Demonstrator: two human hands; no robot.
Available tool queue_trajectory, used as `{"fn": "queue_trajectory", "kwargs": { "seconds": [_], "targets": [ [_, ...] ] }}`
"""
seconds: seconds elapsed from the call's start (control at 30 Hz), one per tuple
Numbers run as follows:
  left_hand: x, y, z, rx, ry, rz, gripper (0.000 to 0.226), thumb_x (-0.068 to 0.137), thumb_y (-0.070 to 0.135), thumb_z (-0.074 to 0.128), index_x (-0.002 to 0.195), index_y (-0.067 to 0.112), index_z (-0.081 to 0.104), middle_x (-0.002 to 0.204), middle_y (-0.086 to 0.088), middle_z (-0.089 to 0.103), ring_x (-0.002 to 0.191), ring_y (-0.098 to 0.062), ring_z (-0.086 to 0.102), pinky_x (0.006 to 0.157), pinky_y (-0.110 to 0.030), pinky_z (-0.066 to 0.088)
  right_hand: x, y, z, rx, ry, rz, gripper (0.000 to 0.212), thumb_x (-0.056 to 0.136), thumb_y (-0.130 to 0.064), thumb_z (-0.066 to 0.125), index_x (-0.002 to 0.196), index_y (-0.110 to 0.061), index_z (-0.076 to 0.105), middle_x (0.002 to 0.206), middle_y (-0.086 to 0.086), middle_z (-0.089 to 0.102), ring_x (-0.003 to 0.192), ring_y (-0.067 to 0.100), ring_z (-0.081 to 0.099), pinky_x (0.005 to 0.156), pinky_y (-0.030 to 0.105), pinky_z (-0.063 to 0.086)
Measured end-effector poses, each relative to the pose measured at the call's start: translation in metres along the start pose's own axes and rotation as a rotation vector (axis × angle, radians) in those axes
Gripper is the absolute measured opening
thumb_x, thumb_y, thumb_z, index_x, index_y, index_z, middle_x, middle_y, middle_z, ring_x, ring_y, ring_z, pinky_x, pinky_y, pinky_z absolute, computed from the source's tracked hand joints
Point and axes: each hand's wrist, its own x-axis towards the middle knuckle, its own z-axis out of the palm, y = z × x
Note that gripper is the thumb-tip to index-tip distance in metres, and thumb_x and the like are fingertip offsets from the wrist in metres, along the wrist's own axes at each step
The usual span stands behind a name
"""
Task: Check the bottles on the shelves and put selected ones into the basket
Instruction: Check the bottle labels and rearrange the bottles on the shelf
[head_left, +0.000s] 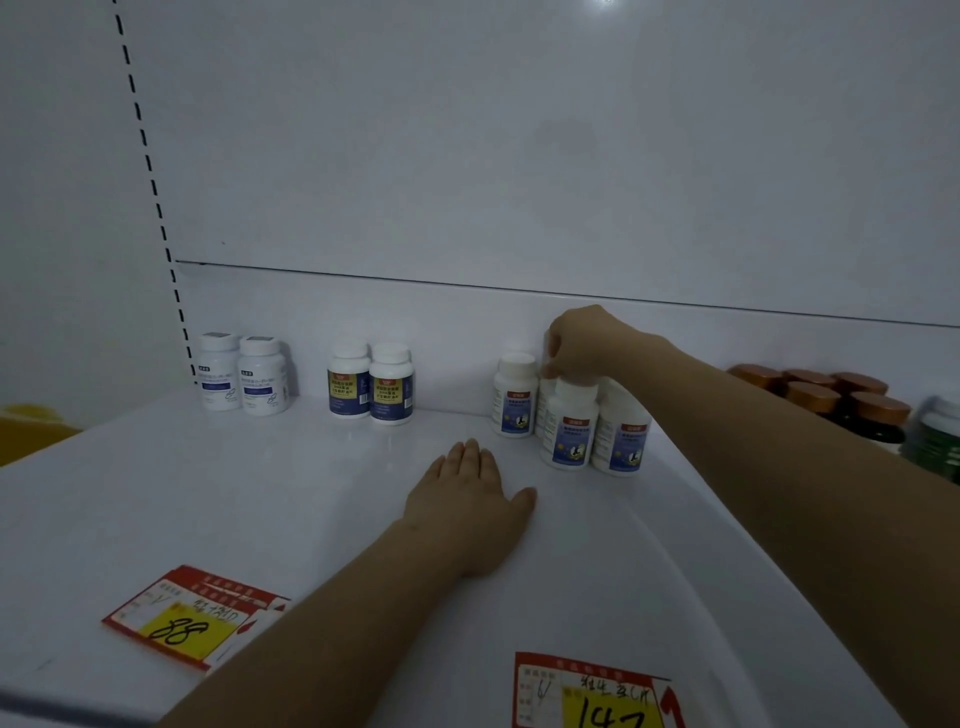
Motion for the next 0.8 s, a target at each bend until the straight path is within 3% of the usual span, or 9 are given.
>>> {"fn": "queue_trajectory", "kwargs": {
  "seconds": [0.13,0.37,0.43,0.5,0.57,0.63,0.7,0.8],
  "targets": [
    [-0.001,0.001,-0.002,-0.009,-0.012,0.005,0.073,0.097,0.055,0.011,0.150,0.007,-0.004,0.159,-0.010,-0.009,0.146,-0.021,-0.007,0.118,-0.034,-0.002,0.000,0.002,-0.005,0.038,0.028,-0.011,0.034,0.085,-0.027,0.068,0.108,-0.002,0.066,0.109,0.013,0.067,0.103,0.025,0.061,0.086,0.031,0.050],
    [0.001,0.003,-0.011,-0.036,-0.024,-0.020,0.076,0.097,0.056,0.018,0.150,0.004,-0.001,0.159,-0.011,-0.003,0.147,-0.022,0.000,0.118,-0.033,0.004,-0.024,0.007,-0.057,0.193,0.318,-0.099,0.032,0.087,-0.024,0.065,0.111,-0.004,0.066,0.116,0.009,0.064,0.108,0.022,0.057,0.079,0.022,0.041],
    [0.002,0.007,-0.016,-0.210,0.049,-0.004,0.076,0.097,0.049,0.035,0.150,0.004,0.006,0.159,-0.011,0.007,0.146,-0.022,0.010,0.117,-0.032,0.012,-0.034,0.010,-0.077,0.273,0.360,-0.121,0.031,0.085,-0.026,0.067,0.110,-0.007,0.068,0.113,0.005,0.065,0.105,0.019,0.058,0.077,0.019,0.040],
    [0.001,0.014,-0.022,-0.515,0.205,0.060,0.069,0.091,0.040,0.056,0.145,0.008,0.027,0.151,-0.005,0.032,0.136,-0.016,0.033,0.108,-0.025,0.028,-0.045,0.012,-0.093,0.370,0.373,-0.133,0.030,0.084,-0.030,0.069,0.105,-0.010,0.070,0.102,0.002,0.065,0.093,0.015,0.057,0.069,0.018,0.042],
    [-0.006,0.025,-0.034,-0.880,0.318,0.129,0.043,0.086,0.031,0.066,0.121,0.021,0.043,0.121,0.014,0.053,0.108,-0.004,0.048,0.087,-0.019,0.035,-0.055,0.013,-0.101,0.444,0.355,-0.142,0.030,0.084,-0.034,0.069,0.101,-0.009,0.071,0.094,0.001,0.065,0.085,0.014,0.058,0.063,0.018,0.046],
    [-0.010,0.033,-0.049,-1.150,0.296,0.175,0.038,0.084,0.025,0.068,0.106,0.029,0.038,0.104,0.015,0.053,0.097,-0.003,0.050,0.081,-0.020,0.037,-0.063,0.015,-0.105,0.526,0.311,-0.145,0.032,0.084,-0.034,0.069,0.099,-0.007,0.071,0.096,0.004,0.069,0.086,0.018,0.065,0.072,0.024,0.056],
    [-0.010,0.036,-0.058,-1.312,0.300,0.230,0.025,0.083,0.021,0.068,0.097,0.023,0.047,0.102,0.011,0.062,0.088,-0.002,0.061,0.075,-0.018,0.043,-0.069,0.017,-0.104,0.609,0.257,-0.144,0.033,0.083,-0.033,0.070,0.099,-0.004,0.070,0.097,0.008,0.071,0.088,0.020,0.070,0.077,0.030,0.059],
    [-0.016,0.039,-0.063,-1.334,0.311,0.301,0.014,0.085,0.022,0.066,0.096,0.029,0.063,0.090,0.018,0.069,0.075,0.008,0.065,0.060,-0.007,0.047,-0.078,0.020,-0.097,0.659,0.194,-0.145,0.034,0.083,-0.033,0.071,0.098,-0.002,0.070,0.095,0.011,0.072,0.083,0.022,0.072,0.076,0.032,0.060]
  ]
}}
